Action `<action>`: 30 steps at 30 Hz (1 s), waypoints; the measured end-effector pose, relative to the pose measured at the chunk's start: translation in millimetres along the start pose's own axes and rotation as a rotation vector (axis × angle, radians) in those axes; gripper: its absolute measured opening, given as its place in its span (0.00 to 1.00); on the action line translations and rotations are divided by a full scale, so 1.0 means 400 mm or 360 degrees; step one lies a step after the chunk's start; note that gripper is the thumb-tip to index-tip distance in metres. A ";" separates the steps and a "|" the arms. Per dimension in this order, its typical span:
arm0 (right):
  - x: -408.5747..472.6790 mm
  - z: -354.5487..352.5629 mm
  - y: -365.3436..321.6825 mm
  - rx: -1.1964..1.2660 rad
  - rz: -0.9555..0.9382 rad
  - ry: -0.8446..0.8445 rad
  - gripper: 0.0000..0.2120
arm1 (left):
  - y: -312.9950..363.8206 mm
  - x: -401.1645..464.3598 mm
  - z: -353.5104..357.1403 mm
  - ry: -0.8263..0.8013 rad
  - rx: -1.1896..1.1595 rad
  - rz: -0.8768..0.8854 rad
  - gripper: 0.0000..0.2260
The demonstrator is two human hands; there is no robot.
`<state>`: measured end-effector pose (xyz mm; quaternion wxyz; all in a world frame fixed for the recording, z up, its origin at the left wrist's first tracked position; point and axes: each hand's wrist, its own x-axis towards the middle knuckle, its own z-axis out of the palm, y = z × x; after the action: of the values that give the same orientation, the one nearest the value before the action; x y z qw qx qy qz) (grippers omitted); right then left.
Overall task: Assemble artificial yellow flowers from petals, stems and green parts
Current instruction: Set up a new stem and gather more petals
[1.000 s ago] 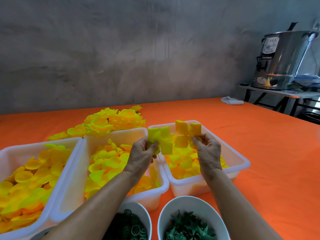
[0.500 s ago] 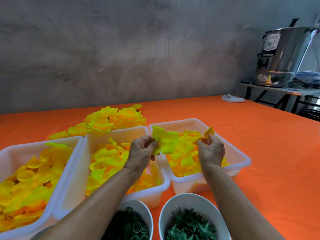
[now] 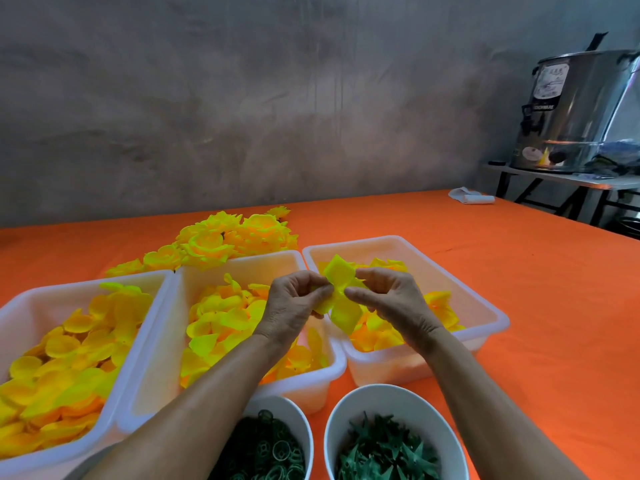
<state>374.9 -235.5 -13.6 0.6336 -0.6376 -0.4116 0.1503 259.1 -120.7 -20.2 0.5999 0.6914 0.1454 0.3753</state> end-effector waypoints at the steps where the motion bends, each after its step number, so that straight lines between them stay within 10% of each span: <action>1: 0.000 -0.002 0.002 0.0033 -0.0004 -0.0031 0.09 | 0.001 -0.001 0.000 -0.0008 0.0017 0.0001 0.08; 19: 0.011 -0.010 0.033 -0.0199 -0.0082 0.0283 0.12 | -0.010 0.003 -0.012 0.0120 0.0426 0.0106 0.08; 30: 0.032 -0.028 0.057 -0.1053 0.0332 0.0299 0.15 | 0.109 0.021 -0.070 0.0262 0.0607 0.0139 0.05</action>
<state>398.4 -230.7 -29.0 0.4092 -0.8579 -0.3106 0.0134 234.4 -105.5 23.5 0.4273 0.7651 0.2323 0.4220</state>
